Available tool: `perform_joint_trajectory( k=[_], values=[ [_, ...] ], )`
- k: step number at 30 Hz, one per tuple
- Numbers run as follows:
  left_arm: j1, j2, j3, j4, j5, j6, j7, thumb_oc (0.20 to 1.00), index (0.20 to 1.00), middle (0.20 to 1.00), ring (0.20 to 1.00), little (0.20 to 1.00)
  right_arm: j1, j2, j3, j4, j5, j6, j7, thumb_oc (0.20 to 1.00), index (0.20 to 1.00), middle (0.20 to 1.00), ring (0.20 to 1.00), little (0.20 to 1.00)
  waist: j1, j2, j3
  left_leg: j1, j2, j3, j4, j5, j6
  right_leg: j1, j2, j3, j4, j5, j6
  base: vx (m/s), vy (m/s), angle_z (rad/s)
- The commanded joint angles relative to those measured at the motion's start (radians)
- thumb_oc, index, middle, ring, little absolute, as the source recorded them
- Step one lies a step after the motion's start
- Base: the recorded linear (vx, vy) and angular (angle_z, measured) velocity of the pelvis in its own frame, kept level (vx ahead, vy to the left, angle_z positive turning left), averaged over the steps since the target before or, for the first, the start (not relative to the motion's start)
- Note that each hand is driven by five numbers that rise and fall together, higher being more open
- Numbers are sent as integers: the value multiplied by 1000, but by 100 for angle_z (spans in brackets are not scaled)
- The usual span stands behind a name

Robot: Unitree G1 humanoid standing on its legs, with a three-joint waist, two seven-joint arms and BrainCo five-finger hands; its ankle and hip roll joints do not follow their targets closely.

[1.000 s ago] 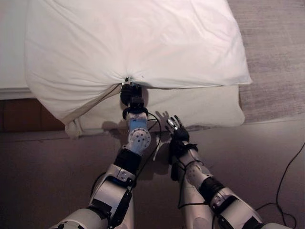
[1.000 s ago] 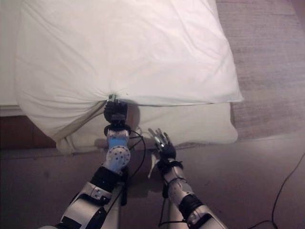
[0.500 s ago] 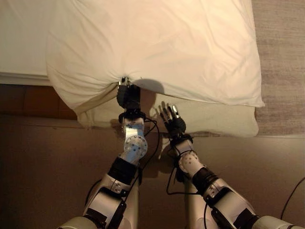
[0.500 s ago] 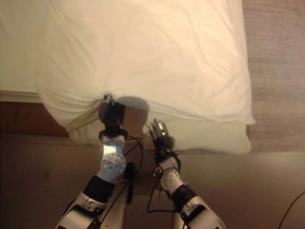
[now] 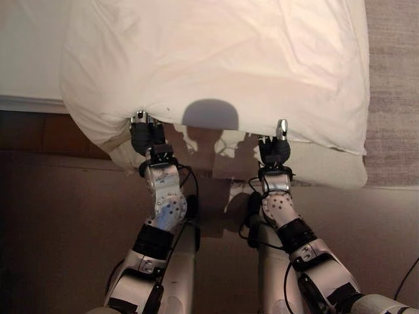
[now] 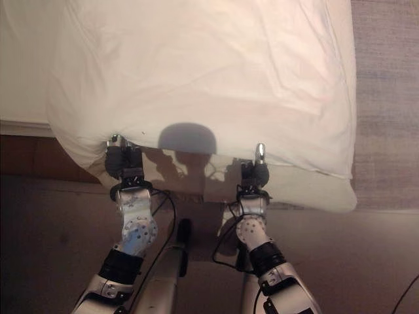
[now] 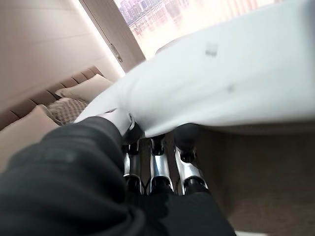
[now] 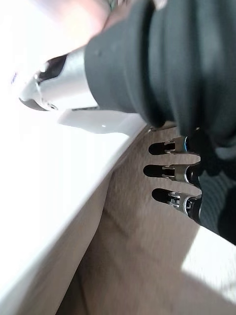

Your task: Make the bed

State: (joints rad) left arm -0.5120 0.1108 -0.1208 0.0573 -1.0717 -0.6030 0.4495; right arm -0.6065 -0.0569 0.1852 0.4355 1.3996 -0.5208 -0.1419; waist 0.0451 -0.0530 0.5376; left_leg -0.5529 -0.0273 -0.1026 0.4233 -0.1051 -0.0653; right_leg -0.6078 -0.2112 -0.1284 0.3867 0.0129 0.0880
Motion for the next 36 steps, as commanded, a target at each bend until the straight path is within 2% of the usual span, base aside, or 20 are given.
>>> perform_joint_trajectory(
  k=[1,8,12,18,19,21,22,23,24,36],
  values=[
    [13,59,129,-155,115,-89,12,200,200,200,200,200,23,-63,-121,-74,-48,-96,-29,1000,1000,1000,1000,1000,26,56,-75,-39,-58,25,-80,79,47,1,15,-5,-15,20,34,0,0,0],
    [8,71,152,-130,122,-89,30,200,200,200,200,200,9,-124,-204,13,-79,-83,-99,1000,1000,1000,1000,1000,17,59,-89,-49,-58,34,-77,76,49,-13,13,-2,-9,21,36,0,2,-1],
    [1,78,150,-132,133,-82,29,200,200,200,200,200,-3,-152,-209,69,-98,-45,-121,1000,1000,1000,1000,1000,18,56,-92,-55,-57,40,-72,74,51,-21,15,5,-6,23,36,0,0,0],
    [-6,81,154,-137,141,-80,36,200,200,200,200,200,-30,-163,-211,96,-95,-31,-133,1000,1000,1000,1000,1000,20,54,-95,-58,-56,43,-75,76,51,-25,17,5,-7,24,37,0,0,0],
    [-6,82,155,-136,142,-80,36,200,200,200,200,200,-35,-169,-214,105,-100,-26,-137,928,928,928,928,928,21,54,-95,-59,-56,42,-75,76,51,-25,17,4,-6,23,36,0,0,0],
    [-10,85,158,-136,149,-81,43,200,200,200,200,200,-50,-177,-214,116,-106,-26,-149,341,341,341,341,341,23,55,-95,-60,-56,42,-76,78,51,-28,17,4,-4,23,37,0,0,0],
    [-8,85,159,-137,152,-82,44,200,200,200,200,200,-52,-176,-217,121,-108,-26,-155,260,260,260,260,260,23,55,-95,-59,-57,42,-78,79,51,-28,18,4,-6,25,37,0,0,0],
    [-8,85,159,-137,152,-82,44,200,200,200,200,200,-52,-176,-217,121,-108,-26,-155,260,260,260,260,260,23,55,-95,-59,-57,42,-78,79,51,-28,18,4,-6,25,37,0,0,0],
    [-5,84,161,-139,154,-79,47,200,200,200,200,200,-60,-178,-217,130,-108,-22,-164,200,200,200,200,200,25,53,-97,-58,-56,43,-80,80,50,-29,17,2,-8,24,37,0,0,0],
    [8,83,168,-138,156,-71,46,200,200,200,200,200,-60,-180,-212,103,-117,-12,-161,200,200,200,200,200,23,49,-100,-63,-57,47,-73,75,54,-34,18,4,-3,23,37,0,0,0]
  ],
)
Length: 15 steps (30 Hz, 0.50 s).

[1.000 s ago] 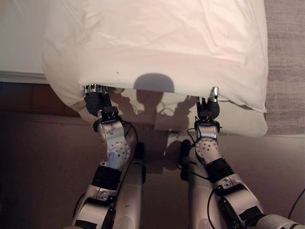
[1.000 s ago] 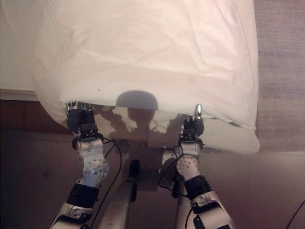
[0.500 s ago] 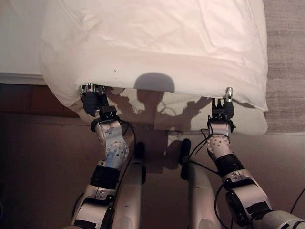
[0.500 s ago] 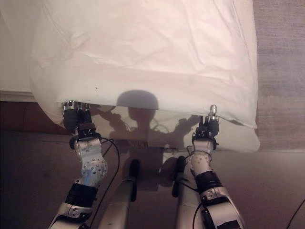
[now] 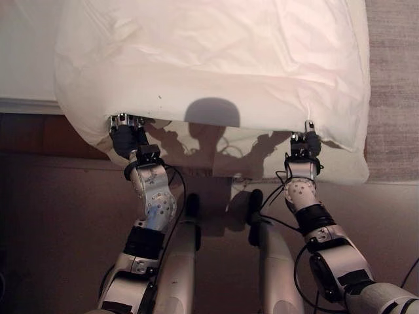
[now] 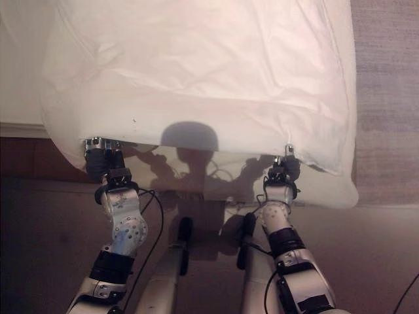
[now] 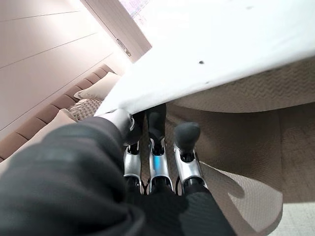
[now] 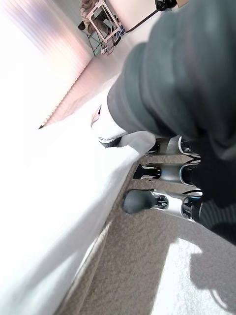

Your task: Make the bed

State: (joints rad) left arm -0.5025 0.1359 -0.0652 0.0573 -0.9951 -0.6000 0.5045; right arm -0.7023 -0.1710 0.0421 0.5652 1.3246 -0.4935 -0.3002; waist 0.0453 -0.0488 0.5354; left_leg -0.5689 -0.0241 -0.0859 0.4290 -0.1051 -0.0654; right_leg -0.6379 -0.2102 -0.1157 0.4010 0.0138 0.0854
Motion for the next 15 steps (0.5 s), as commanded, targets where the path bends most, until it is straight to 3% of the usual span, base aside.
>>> perform_joint_trajectory(
  k=[1,4,5,6,7,8,9,15],
  values=[
    [3,55,115,-132,75,-71,-9,200,200,200,200,200,37,-63,-69,-40,-38,-44,2,200,200,200,200,200,22,45,-97,-46,-61,31,-79,76,54,-3,17,-8,-16,22,40,0,0,0],
    [17,55,119,-113,55,-64,-22,200,200,200,200,200,64,-63,-59,-119,-49,-54,17,200,200,200,200,200,17,46,-97,-41,-60,34,-89,80,51,-2,16,-7,-18,22,40,0,0,0],
    [21,52,121,-109,50,-64,-24,266,266,266,266,266,69,-59,-63,-153,-48,-65,23,200,200,200,200,200,15,47,-95,-41,-60,34,-90,82,49,-2,17,-6,-17,23,39,0,0,0],
    [27,50,123,-104,42,-64,-29,413,413,413,413,413,79,-59,-66,-177,-57,-74,26,200,200,200,200,200,14,48,-95,-40,-60,35,-92,84,48,-2,17,-5,-18,23,39,0,0,0],
    [35,48,123,-92,27,-61,-37,693,693,693,693,693,94,-57,-69,-209,-60,-88,26,200,200,200,200,200,12,48,-99,-37,-59,36,-97,87,46,0,16,-5,-21,23,39,0,0,0],
    [39,41,121,-78,16,-58,-39,790,790,790,790,790,102,-53,-74,-241,-69,-98,29,200,200,200,200,200,9,48,-98,-39,-59,37,-96,90,43,0,17,-6,-24,23,39,0,0,0],
    [46,43,122,-65,4,-56,-49,1000,1000,1000,1000,1000,117,-51,-78,-270,-84,-105,28,200,200,200,200,200,7,49,-102,-41,-58,37,-96,91,43,-1,18,-6,-26,22,39,0,0,0],
    [99,21,124,13,-82,-29,-104,1000,1000,1000,1000,1000,195,-27,-60,-476,-128,-146,56,200,200,200,200,200,-10,46,-110,-41,-50,50,-89,84,47,-12,24,14,-13,21,39,-4,7,-4]
  ],
)
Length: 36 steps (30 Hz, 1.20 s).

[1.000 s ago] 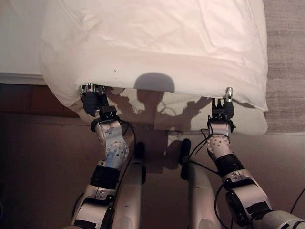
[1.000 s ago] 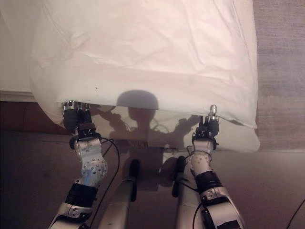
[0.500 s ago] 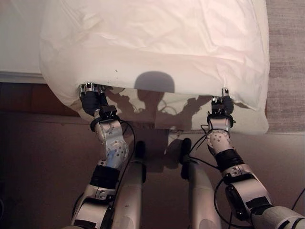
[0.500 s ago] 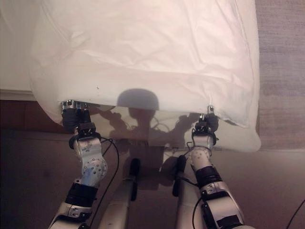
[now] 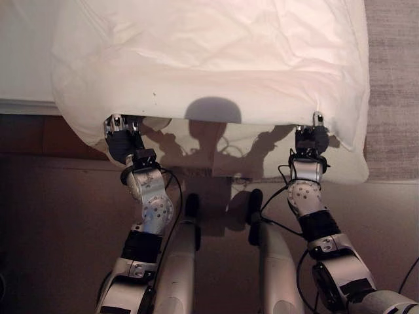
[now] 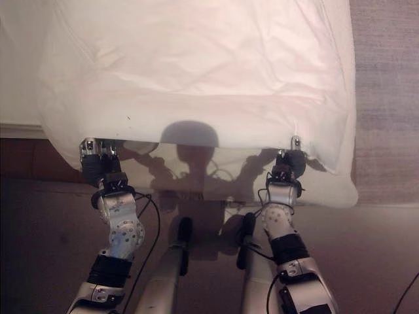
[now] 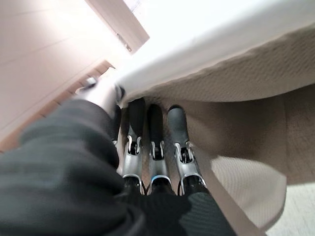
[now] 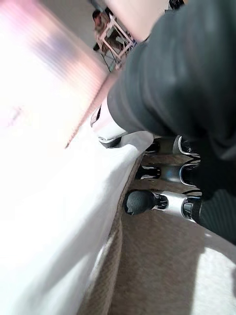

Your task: Make the bed

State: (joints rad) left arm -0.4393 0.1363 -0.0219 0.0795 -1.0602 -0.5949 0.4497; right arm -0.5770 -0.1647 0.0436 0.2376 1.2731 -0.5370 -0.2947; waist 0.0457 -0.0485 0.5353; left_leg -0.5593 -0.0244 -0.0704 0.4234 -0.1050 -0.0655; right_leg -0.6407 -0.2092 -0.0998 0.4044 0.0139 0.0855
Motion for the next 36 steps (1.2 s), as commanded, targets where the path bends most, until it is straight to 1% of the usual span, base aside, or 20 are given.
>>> perform_joint_trajectory(
  k=[1,2,3,5,7,9,10,14,16,20,23,27,32,33,36],
  values=[
    [42,19,77,0,-26,-28,-57,1000,1000,1000,1000,1000,79,-36,-57,-165,-83,-100,60,200,200,200,200,200,-15,45,-110,-51,-48,38,-83,84,46,-9,24,0,-18,22,39,-9,12,-15],
    [56,11,62,24,-58,-9,-78,1000,1000,1000,1000,1000,105,-37,-41,-231,-99,-105,73,200,200,200,200,200,-23,42,-111,-50,-45,46,-82,84,46,-12,26,6,-20,25,40,-5,6,-12],
    [58,11,62,26,-61,-9,-81,1000,1000,1000,1000,1000,110,-36,-39,-236,-102,-104,70,200,200,200,200,200,-23,42,-112,-49,-45,47,-83,84,46,-12,26,7,-20,25,40,-6,10,-11],
    [80,-3,30,39,-89,19,-110,1000,1000,1000,1000,1000,139,-39,-20,-314,-119,-112,85,200,200,200,200,200,-35,38,-113,-41,-41,56,-80,76,47,-11,30,16,-16,22,41,5,9,-10],
    [80,-6,23,45,-98,24,-116,1000,1000,1000,1000,1000,143,-36,-14,-332,-122,-113,85,200,200,200,200,200,-37,37,-115,-46,-41,57,-83,82,48,-15,30,19,-19,28,41,-5,5,-9],
    [77,-20,-5,81,-131,49,-139,1000,1000,1000,1000,1000,160,-39,9,-405,-136,-114,93,200,200,200,200,200,-49,30,-120,-45,-39,68,-80,79,49,-18,33,32,-19,30,41,2,15,-10],
    [73,-26,-11,95,-145,50,-141,1000,1000,1000,1000,1000,158,-39,19,-427,-139,-117,96,200,200,200,200,200,-53,27,-120,-45,-39,71,-76,78,47,-18,33,36,-19,31,41,3,29,-8],
    [53,-40,-20,146,-186,61,-155,1000,1000,1000,1000,1000,167,-45,50,-471,-150,-109,106,200,200,200,200,200,-62,19,-122,-43,-36,83,-67,71,49,-23,36,48,-6,32,43,1,23,-5],
    [30,-49,-31,198,-221,77,-171,1000,1000,1000,1000,1000,167,-50,75,-508,-145,-109,121,200,200,200,200,200,-71,12,-126,-43,-33,93,-66,69,48,-23,37,56,-10,36,46,-7,27,-6],
    [28,-58,-50,208,-245,99,-191,1000,1000,1000,1000,1000,162,-54,94,-534,-146,-108,124,200,200,200,200,200,-76,5,-126,-44,-32,95,-65,68,49,-21,40,57,-16,38,45,-6,-1,-11],
    [44,-69,-52,214,-276,106,-216,1000,1000,1000,1000,1000,154,-54,105,-550,-140,-108,133,200,200,200,200,200,-75,1,-124,-38,-33,96,-67,69,48,-16,42,59,-15,39,44,0,-1,-3],
    [33,-79,-37,239,-303,98,-222,1000,1000,1000,1000,1000,150,-53,113,-562,-133,-109,142,200,200,200,200,200,-76,-5,-123,-40,-31,97,-65,69,45,-16,42,59,-17,40,45,0,0,0],
    [-20,-74,-10,261,-325,79,-243,1000,1000,1000,1000,1000,152,-46,124,-557,-111,-112,160,200,200,200,200,200,-78,-15,-123,-41,-29,97,-62,69,43,-13,44,57,-19,37,44,0,0,0],
    [-40,-73,6,265,-332,66,-251,1000,1000,1000,1000,1000,155,-41,128,-551,-103,-108,169,200,200,200,200,200,-77,-19,-124,-40,-28,97,-64,68,43,-11,44,57,-21,38,43,0,0,0],
    [-66,-62,10,261,-322,57,-260,1000,1000,1000,1000,1000,153,-33,130,-544,-93,-108,181,200,200,200,200,200,-77,-21,-124,-39,-26,98,-64,67,43,-12,45,58,-20,38,45,0,0,0]
  ],
)
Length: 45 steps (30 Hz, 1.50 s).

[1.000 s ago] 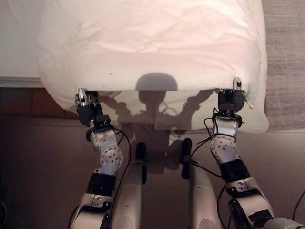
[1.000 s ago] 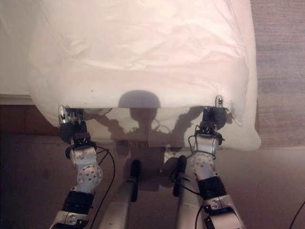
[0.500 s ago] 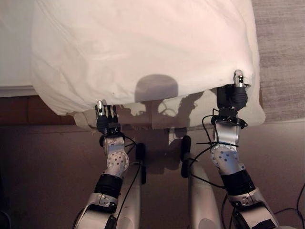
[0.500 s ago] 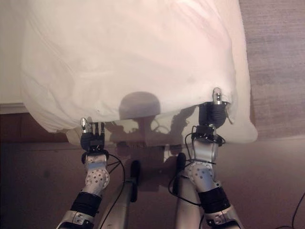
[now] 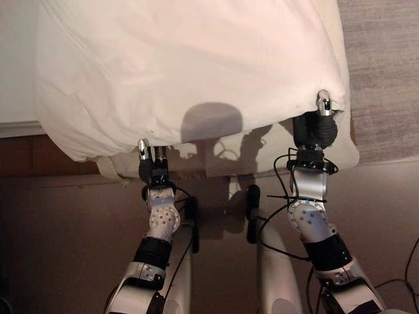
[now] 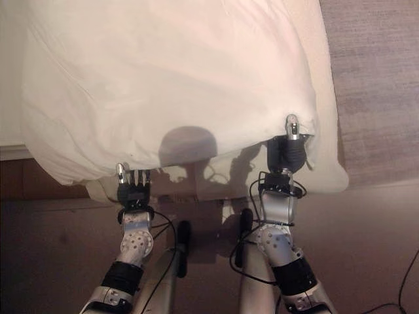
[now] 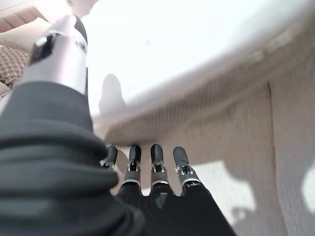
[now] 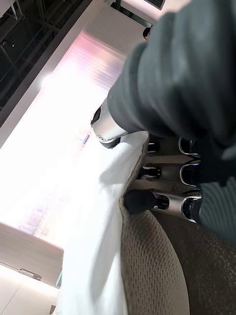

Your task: Make the bed

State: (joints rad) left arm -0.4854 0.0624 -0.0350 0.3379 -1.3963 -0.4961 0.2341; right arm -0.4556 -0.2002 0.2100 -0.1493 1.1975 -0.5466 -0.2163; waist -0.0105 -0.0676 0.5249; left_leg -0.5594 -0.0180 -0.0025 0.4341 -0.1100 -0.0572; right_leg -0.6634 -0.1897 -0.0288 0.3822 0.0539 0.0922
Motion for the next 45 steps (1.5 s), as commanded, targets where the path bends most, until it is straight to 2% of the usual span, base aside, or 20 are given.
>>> perform_joint_trajectory(
  k=[1,7,17,18,19,20,29,35,37,38,39,40,45],
  values=[
    [-20,12,24,3,14,-42,-45,1000,1000,1000,1000,1000,31,2,-36,-156,-17,-99,104,200,200,200,200,200,-21,-2,-114,-39,-32,30,-75,72,34,11,26,-13,2,-2,38,0,0,0],
    [-66,38,38,-36,32,-65,-73,1000,1000,1000,1000,1000,27,14,-36,-133,4,-93,136,200,200,200,200,200,-19,-3,-118,-41,-33,31,-74,73,34,9,29,-12,3,0,40,0,0,0],
    [-109,68,49,-50,69,-94,-49,1000,1000,1000,1000,1000,31,23,-32,-107,19,-85,149,200,200,200,200,200,-25,0,-117,-42,-33,28,-68,72,33,11,32,-10,9,-2,39,0,0,0],
    [-109,68,49,-50,69,-94,-48,937,937,937,937,937,30,23,-32,-107,19,-85,149,200,200,200,200,200,-25,0,-117,-42,-33,28,-68,72,33,10,32,-9,9,-2,39,0,0,0],
    [-107,74,55,-51,79,-93,-43,426,426,426,426,426,33,23,-35,-106,19,-84,150,200,200,200,200,200,-25,1,-118,-44,-33,29,-67,73,31,8,31,-9,9,-1,39,0,0,0],
    [-107,74,55,-52,79,-92,-43,200,200,200,200,200,33,23,-34,-106,19,-84,150,200,200,200,200,200,-25,1,-118,-44,-33,28,-67,73,31,8,31,-9,10,-1,39,0,0,0],
    [-89,90,69,-79,132,-107,-14,200,200,200,200,200,45,9,-34,-111,-9,-69,123,200,200,200,200,200,-21,9,-111,-36,-30,26,-75,81,30,14,39,-7,7,-3,36,3,-8,0],
    [-15,98,100,-167,180,-122,22,200,200,200,200,200,112,-39,-73,-88,-113,-22,36,200,200,200,200,200,-14,27,-108,13,-26,11,-161,125,19,51,58,-15,-37,-6,26,26,-78,-9],
    [25,92,117,-206,196,-116,32,200,200,200,200,200,145,-55,-91,-68,-184,3,-23,200,200,200,200,200,-8,35,-114,47,-23,-4,-205,145,13,72,66,-25,-46,-14,18,71,-158,-10],
    [69,87,137,-214,218,-108,42,200,200,200,200,200,181,-74,-109,-34,-275,42,-65,200,200,200,200,200,-3,47,-121,82,-12,-22,-238,160,5,92,75,-36,-33,-42,9,65,-157,-8],
    [70,86,137,-215,219,-108,43,200,200,200,200,200,182,-74,-109,-35,-277,43,-68,200,200,200,200,200,-4,47,-123,81,-12,-23,-241,165,5,91,74,-37,-36,-37,8,73,-260,-6],
    [87,83,146,-223,231,-107,40,200,200,200,200,200,199,-71,-133,-16,-330,57,-68,200,200,200,200,200,0,53,-128,96,-3,-39,-257,177,-9,101,82,-48,-23,-59,-3,40,-223,-6],
    [144,58,149,-240,232,-93,-4,200,200,200,200,200,243,-83,-129,89,-366,85,-58,200,200,200,200,200,8,53,-117,121,14,-79,-205,173,-34,168,87,-106,18,-113,-29,35,-207,30]
  ],
)
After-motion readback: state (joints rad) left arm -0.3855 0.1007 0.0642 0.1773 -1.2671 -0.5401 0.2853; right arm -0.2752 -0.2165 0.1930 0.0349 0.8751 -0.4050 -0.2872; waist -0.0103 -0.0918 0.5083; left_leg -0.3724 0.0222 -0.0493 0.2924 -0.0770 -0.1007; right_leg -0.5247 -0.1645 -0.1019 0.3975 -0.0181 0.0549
